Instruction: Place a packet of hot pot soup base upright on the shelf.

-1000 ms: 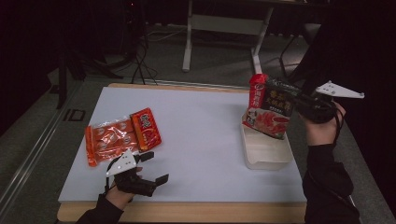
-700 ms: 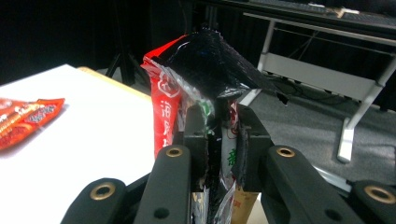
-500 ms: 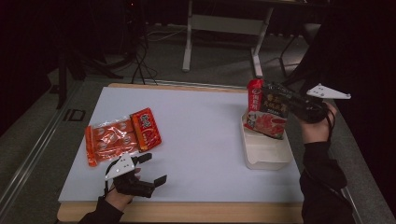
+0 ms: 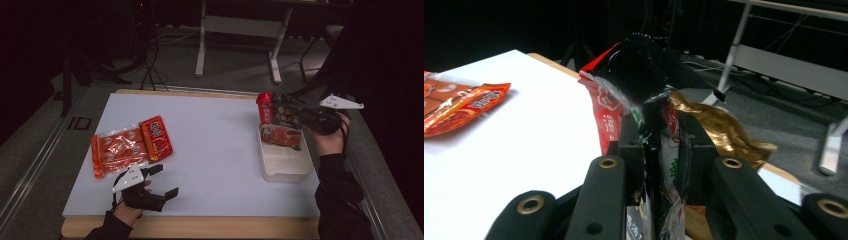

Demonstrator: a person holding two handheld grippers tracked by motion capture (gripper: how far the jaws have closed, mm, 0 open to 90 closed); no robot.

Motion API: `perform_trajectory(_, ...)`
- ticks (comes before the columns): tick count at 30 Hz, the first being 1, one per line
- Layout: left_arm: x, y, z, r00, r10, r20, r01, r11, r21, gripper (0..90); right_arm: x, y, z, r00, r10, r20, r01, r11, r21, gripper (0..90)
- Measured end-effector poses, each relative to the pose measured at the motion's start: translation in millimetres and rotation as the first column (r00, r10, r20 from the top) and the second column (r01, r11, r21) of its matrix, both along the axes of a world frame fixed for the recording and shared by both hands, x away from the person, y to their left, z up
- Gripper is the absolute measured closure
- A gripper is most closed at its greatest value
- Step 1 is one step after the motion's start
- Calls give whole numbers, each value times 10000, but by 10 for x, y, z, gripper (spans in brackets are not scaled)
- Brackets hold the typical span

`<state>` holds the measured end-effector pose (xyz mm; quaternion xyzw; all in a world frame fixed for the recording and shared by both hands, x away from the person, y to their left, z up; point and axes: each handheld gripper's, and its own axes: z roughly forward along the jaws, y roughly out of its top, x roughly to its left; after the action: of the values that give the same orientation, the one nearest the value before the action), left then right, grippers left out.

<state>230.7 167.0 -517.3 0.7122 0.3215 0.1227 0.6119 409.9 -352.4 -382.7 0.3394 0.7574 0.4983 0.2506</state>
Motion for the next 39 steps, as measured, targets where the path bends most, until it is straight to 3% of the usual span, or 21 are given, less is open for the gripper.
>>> perform_trajectory(4,5,11,-10,10000,21,-98,-22,10000,-97,15,20,-9,-112,9993,127,-364,-114,9993,366,754)
perform_trajectory(7,7,5,-16,10000,-4,-86,3,10000,-51,15,10,-44,-155,9992,46,-400,-18,9976,694,754)
perform_trajectory(10,6,-6,-24,9999,-58,-85,59,10000,38,15,-1,-77,-185,9993,-16,-369,44,9971,765,753)
perform_trajectory(13,8,-10,-32,9999,-76,-113,77,9999,74,15,0,-117,-262,9975,-201,-680,242,9979,599,751)
perform_trajectory(16,12,-5,-34,9999,-29,-131,30,10000,70,15,-27,-217,-337,9963,-321,-793,402,9939,1026,748)
perform_trajectory(22,8,-18,-37,9999,-65,-115,67,9998,189,15,-101,-355,-429,9950,-666,-749,734,9930,921,751)
perform_trajectory(27,14,-21,-45,9999,-35,-117,38,9998,198,15,-157,-476,-517,9940,-766,-782,854,9896,1155,750)
perform_trajectory(33,16,-23,-41,9999,-45,-127,48,9997,221,15,-184,-420,-464,9923,-941,-801,993,9930,632,690)
perform_trajectory(36,22,-23,-39,9999,9,-116,-3,9987,509,15,-207,-421,-406,9885,-1153,-980,1222,9902,680,639)
perform_trajectory(39,27,-22,-46,9999,31,-147,-24,9987,505,16,-249,-417,-347,9888,-1276,-776,1327,9889,660,576)
